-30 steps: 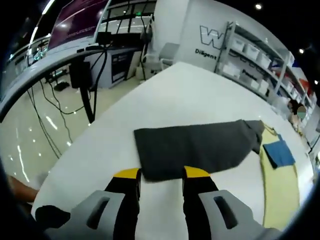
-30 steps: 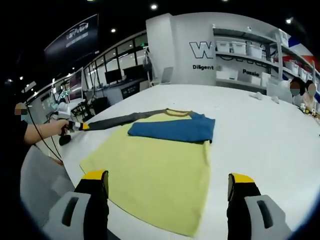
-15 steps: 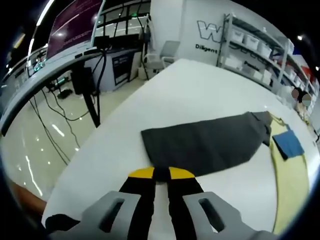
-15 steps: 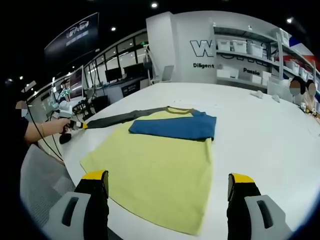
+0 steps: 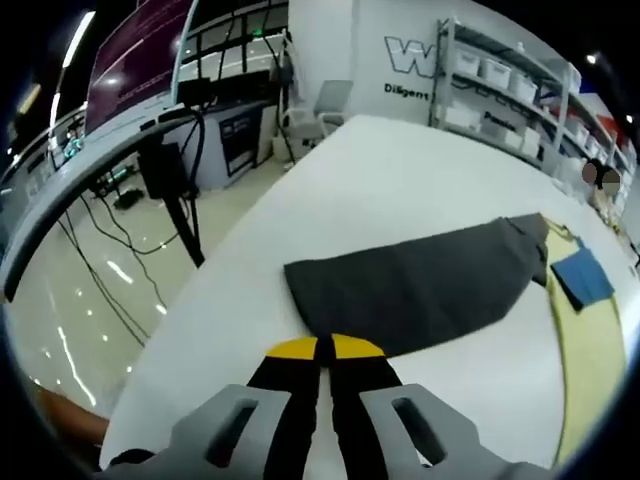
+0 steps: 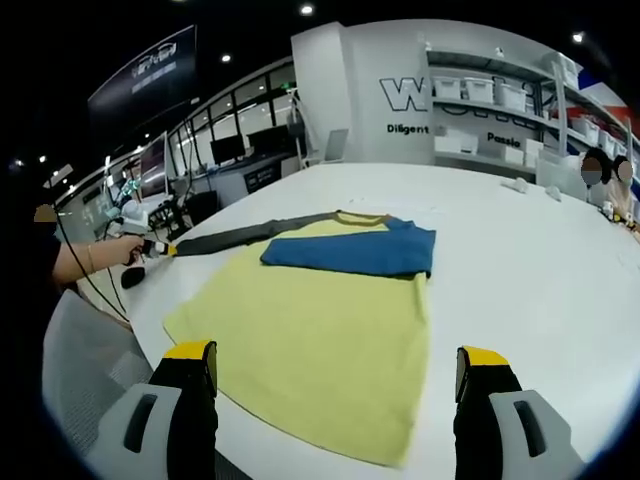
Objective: Fold the garment on the visible template until the final outline fits inside the template.
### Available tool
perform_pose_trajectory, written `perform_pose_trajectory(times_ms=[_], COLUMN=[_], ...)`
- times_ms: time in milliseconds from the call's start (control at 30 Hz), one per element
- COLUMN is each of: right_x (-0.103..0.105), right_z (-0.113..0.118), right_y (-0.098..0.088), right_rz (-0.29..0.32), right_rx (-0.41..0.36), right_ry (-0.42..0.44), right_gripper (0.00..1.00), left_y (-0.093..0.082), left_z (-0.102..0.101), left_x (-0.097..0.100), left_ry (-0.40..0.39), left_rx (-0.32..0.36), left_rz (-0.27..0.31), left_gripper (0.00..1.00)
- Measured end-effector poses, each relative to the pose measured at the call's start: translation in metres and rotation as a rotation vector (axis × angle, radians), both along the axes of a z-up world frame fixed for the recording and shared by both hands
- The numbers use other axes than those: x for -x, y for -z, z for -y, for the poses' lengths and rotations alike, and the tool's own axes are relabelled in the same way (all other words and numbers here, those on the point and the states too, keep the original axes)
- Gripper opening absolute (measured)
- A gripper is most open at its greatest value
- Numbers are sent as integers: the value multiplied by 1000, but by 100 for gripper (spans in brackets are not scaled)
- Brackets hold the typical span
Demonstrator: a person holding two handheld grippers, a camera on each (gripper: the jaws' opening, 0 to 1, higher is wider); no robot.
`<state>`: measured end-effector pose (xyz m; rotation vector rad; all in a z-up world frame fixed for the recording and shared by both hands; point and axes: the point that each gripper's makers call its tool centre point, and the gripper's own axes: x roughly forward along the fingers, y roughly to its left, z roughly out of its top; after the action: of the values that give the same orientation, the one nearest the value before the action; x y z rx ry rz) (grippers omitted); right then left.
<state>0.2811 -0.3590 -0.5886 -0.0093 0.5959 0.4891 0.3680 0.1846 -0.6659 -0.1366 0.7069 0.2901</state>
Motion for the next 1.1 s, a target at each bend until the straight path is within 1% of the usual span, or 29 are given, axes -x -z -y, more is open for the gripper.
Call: perform_pose_trajectory(times_ms=[200,367,433,467,667,800,933,1000,1100], right_x=[3,3,3,3,7,7,7,6,6], right_z=[2,3,2,2,5,5,7,7,7], right_y=[3,3,2,2,3,3,4,4,4], right_rz=[-13,-14,-13,-13,-25,-27,-32,-33,-34], right_rx=[6,13,12,12,18,20,28,28,24], right_ry=[1,0,1,1,11,15,18,18,18], right_gripper=[99,99,99,99,99,99,99,99,99], left_y=[-4,-8,-8,-8,-10,-9,-4,-5,-5], left_z=[-7,-17,-19,-21,-24,-28,-31,-34,-36], left_x=[-8,-19,-25,-28,-40,-48,-55,-61,-68], left_ry=[11,32,59,83,113,118,124,131,138], left_rx=[-11,-41,-58,-84,-114,-118,-121,-128,-138], left_rz=[15,25,22,13,15,15,2,15,14], left_gripper=[0,0,0,0,0,0,0,0,0])
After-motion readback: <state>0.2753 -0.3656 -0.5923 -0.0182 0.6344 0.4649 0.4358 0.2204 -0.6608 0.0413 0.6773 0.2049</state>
